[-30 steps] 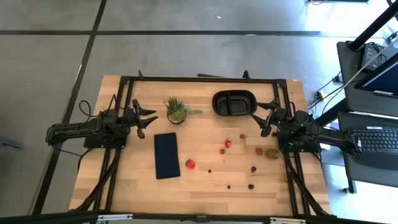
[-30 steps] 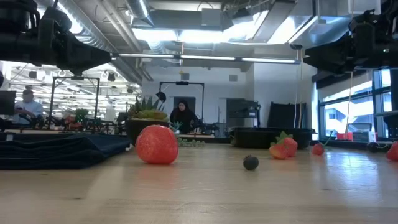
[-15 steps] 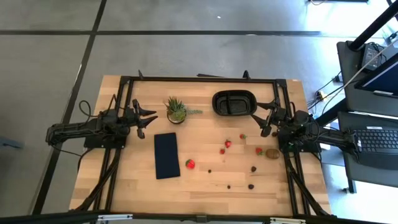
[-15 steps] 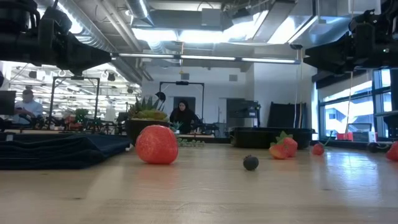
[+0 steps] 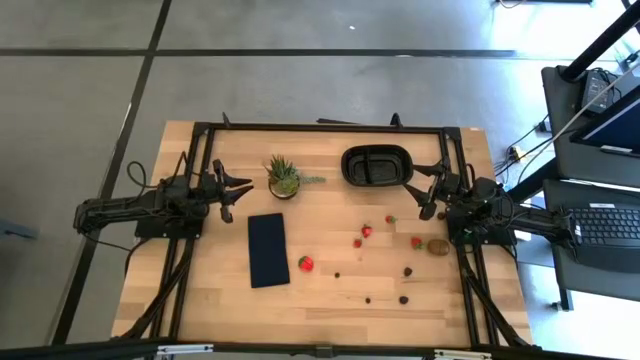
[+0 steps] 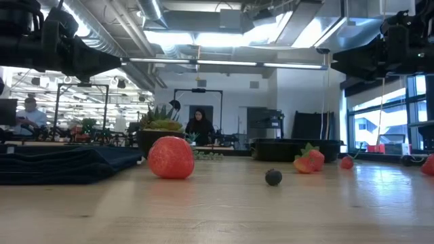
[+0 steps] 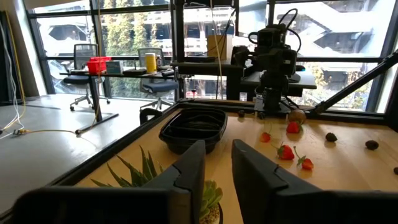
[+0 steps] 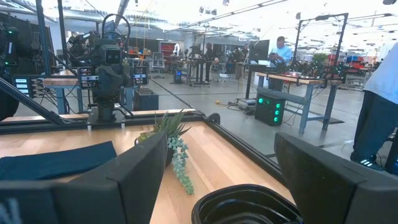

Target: Pick and placing Produce into tupperware

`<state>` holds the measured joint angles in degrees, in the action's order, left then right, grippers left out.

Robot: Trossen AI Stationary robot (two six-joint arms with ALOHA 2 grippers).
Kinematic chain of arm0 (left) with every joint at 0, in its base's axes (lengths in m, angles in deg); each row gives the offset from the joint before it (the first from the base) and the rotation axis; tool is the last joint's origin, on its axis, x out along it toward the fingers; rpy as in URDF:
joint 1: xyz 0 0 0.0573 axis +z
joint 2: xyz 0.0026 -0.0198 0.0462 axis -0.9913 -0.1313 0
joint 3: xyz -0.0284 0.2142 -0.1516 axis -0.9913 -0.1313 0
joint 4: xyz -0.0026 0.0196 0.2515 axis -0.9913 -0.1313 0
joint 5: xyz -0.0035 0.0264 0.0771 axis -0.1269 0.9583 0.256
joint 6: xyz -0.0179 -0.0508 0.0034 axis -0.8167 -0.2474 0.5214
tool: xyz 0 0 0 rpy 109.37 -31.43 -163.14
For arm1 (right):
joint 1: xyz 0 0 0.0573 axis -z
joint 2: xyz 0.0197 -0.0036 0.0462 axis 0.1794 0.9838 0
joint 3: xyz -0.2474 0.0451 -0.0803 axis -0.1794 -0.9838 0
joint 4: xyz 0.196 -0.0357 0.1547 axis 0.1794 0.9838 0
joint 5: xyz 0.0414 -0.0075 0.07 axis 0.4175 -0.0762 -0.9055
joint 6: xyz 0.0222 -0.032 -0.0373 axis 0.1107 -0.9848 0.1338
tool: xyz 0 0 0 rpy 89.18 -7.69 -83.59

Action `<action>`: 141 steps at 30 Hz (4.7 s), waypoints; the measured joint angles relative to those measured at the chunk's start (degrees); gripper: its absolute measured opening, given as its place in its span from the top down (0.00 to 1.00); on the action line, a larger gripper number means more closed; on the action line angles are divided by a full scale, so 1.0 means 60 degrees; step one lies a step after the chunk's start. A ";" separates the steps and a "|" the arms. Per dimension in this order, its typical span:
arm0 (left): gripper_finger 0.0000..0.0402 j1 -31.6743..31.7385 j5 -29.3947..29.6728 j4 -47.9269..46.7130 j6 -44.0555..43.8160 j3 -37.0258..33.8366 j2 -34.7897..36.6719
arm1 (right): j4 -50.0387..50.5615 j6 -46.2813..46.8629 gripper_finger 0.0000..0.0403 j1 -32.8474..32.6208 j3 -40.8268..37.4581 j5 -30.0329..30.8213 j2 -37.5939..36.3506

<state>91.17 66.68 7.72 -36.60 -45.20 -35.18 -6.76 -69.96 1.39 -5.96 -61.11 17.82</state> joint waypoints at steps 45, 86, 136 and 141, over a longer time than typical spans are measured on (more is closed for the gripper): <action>1.00 0.0004 0.0004 -0.0001 0.0000 -0.0002 0.0000 | -0.0003 -0.0004 0.26 0.0000 -0.0003 0.0004 -0.0001; 0.78 0.0004 0.0180 0.0253 0.0316 -0.0001 -0.0002 | 0.2693 0.4473 0.26 -0.0011 0.2584 0.1814 0.2157; 0.82 0.0004 0.2480 0.0791 -0.0251 -0.0003 -0.0003 | 1.3714 1.0477 0.26 0.1674 0.7345 -0.0011 1.1927; 0.83 0.0002 0.2481 0.0794 -0.0261 0.0000 -0.0002 | 1.3324 1.0474 0.26 0.1847 0.7140 -0.0004 1.1930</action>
<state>91.18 81.57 12.48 -38.17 -45.20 -35.19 73.19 -7.12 12.47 36.88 -61.14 89.40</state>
